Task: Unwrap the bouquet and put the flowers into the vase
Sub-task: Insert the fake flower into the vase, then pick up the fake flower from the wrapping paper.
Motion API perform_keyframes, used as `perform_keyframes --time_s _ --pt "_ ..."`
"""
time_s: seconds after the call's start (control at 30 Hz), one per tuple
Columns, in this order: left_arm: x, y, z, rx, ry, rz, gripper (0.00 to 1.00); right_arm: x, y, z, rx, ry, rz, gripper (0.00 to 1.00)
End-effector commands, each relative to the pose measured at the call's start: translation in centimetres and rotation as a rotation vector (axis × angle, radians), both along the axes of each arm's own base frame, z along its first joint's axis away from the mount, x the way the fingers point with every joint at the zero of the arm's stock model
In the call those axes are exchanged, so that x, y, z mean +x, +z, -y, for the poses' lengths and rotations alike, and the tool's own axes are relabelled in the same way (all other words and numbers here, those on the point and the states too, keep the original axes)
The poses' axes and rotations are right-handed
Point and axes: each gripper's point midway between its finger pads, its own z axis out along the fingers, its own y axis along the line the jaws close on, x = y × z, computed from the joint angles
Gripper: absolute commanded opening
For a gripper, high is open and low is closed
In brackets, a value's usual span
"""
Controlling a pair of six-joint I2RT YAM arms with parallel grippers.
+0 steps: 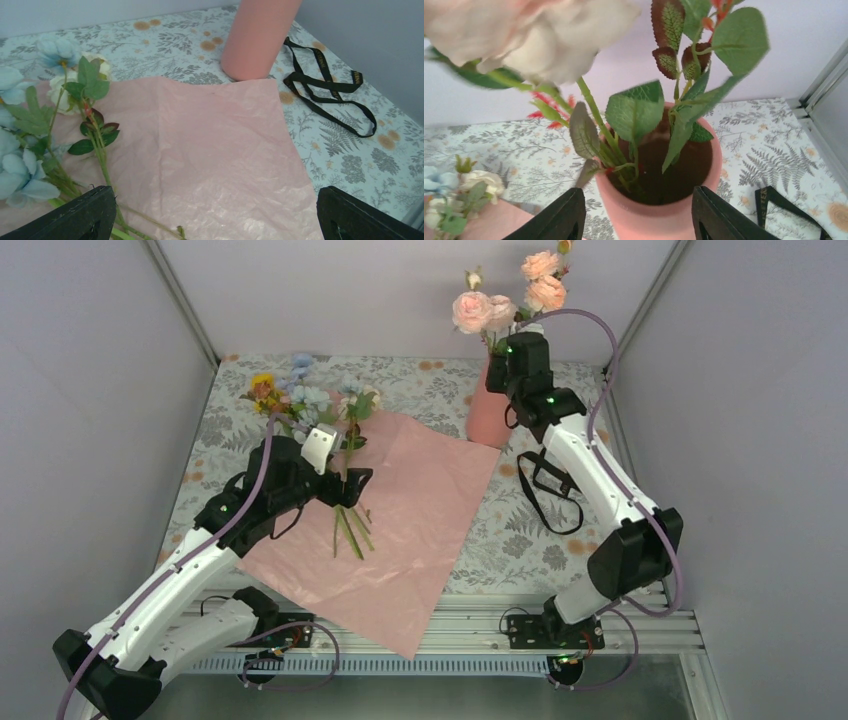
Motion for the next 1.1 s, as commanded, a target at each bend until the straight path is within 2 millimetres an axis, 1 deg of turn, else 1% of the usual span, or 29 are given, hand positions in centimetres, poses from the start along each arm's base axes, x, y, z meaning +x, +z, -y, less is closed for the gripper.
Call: perform_keyframes --time_s 0.0,0.13,0.23,0.33,0.37,0.43,0.47,0.53,0.63,0.73,0.77,0.8,0.83,0.87,0.97,1.07 --pt "0.5 -0.5 -1.0 0.034 0.065 -0.005 1.00 -2.8 3.0 0.4 0.062 0.027 0.014 0.60" --pt "0.7 -0.8 -1.3 0.026 0.094 -0.020 1.00 -5.2 2.6 0.0 0.096 0.094 0.000 0.77" --pt "1.3 -1.3 -2.0 0.027 0.166 -0.053 1.00 -7.0 2.8 -0.3 0.126 0.140 0.009 0.87" --pt "2.3 -2.3 -2.8 0.043 0.264 -0.113 1.00 -9.0 3.3 -0.7 0.168 0.197 0.026 0.98" --pt "2.6 -2.6 -2.9 0.046 0.286 -0.131 1.00 -9.6 3.4 -0.8 0.184 0.212 0.031 1.00" --pt "3.1 -3.4 -2.8 0.043 0.313 -0.161 0.98 -10.9 3.2 -0.9 0.218 0.233 0.040 1.00" --pt "3.4 -3.7 -2.7 0.041 0.322 -0.171 0.98 -11.5 2.8 -1.0 0.233 0.247 0.039 1.00" --pt "4.0 -4.5 -2.6 0.046 0.347 -0.189 0.97 -12.6 2.8 -1.1 0.265 0.270 0.053 1.00" --pt "5.2 -6.1 -2.5 0.067 0.393 -0.223 0.89 -13.7 2.8 -1.4 0.296 0.303 0.066 1.00" --pt "6.5 -8.4 -2.6 0.084 0.436 -0.272 0.80 -14.5 2.7 -2.0 0.319 0.346 0.063 1.00" --pt "6.9 -9.3 -2.7 0.078 0.456 -0.295 0.76 -14.7 2.6 -2.2 0.324 0.358 0.057 1.00" --pt "7.3 -10.2 -2.9 0.069 0.471 -0.322 0.69 -14.8 2.5 -2.3 0.329 0.366 0.050 1.00" --pt "7.6 -11.0 -2.9 0.050 0.477 -0.347 0.66 -15.0 2.3 -2.5 0.333 0.372 0.043 1.00" --pt "8.0 -11.9 -3.0 0.034 0.487 -0.376 0.64 -15.1 2.2 -2.7 0.340 0.383 0.040 1.00" --pt "9.0 -13.6 -3.6 -0.013 0.517 -0.419 0.61 -15.6 1.8 -3.1 0.365 0.403 0.036 0.99" --pt "9.5 -15.1 -4.4 -0.020 0.544 -0.448 0.59 -15.8 0.9 -3.9 0.380 0.430 0.010 0.98"
